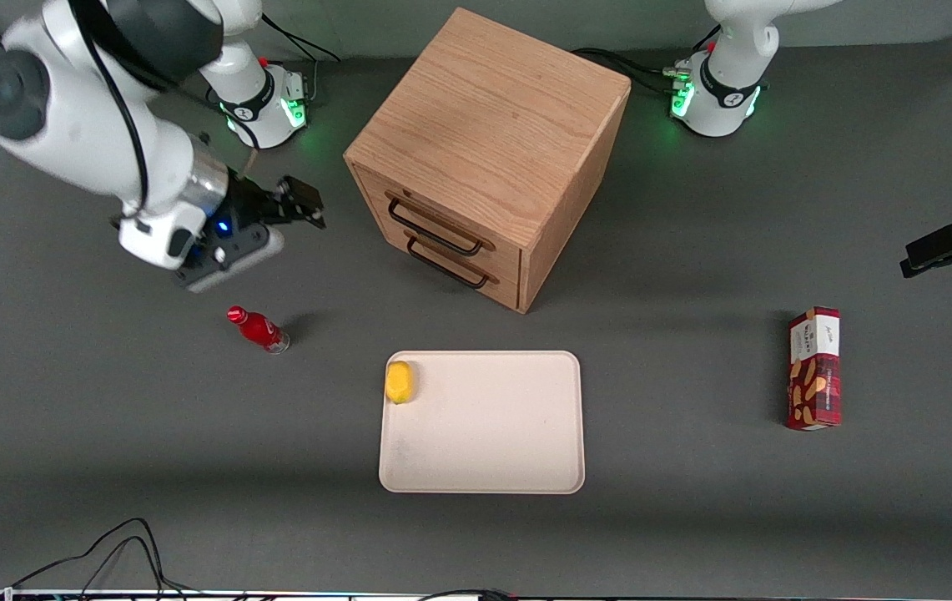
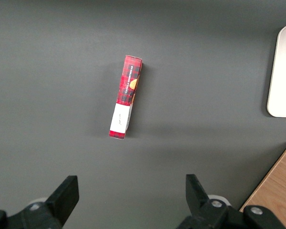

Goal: Open upper drawer

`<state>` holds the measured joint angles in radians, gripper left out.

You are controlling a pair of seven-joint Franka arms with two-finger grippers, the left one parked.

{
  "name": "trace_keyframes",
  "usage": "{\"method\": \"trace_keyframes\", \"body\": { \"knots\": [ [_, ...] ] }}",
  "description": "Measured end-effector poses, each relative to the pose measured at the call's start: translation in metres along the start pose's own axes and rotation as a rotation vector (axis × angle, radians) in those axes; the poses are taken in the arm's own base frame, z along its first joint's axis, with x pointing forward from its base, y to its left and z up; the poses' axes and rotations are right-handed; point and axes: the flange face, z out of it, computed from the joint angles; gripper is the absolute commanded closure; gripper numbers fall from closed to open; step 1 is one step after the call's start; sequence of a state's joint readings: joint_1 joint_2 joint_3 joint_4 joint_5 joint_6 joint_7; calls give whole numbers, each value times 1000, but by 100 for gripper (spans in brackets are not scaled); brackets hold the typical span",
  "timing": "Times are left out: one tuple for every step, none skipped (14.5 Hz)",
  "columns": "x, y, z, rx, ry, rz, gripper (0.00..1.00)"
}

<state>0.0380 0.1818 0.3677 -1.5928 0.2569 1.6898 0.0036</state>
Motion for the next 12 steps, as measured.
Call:
{"method": "trace_keyframes", "body": {
  "knots": [
    [13, -2, 16, 29, -15, -32, 0],
    [27, -7, 30, 56, -27, -75, 0],
    [41, -17, 45, 83, -42, -126, 0],
    [52, -30, 60, 104, -57, -173, 0],
    [60, -43, 74, 119, -72, -214, 0],
    [64, -53, 86, 130, -85, -261, 0],
    [66, -62, 97, 134, -98, -329, 0],
    [65, -71, 106, 130, -109, -418, 0],
    [63, -83, 114, 118, -122, -509, 0],
    [60, -90, 119, 112, -134, -550, 0],
    [57, -96, 124, 107, -147, -577, 0],
    [55, -99, 129, 105, -161, -594, 0]
  ]
}}
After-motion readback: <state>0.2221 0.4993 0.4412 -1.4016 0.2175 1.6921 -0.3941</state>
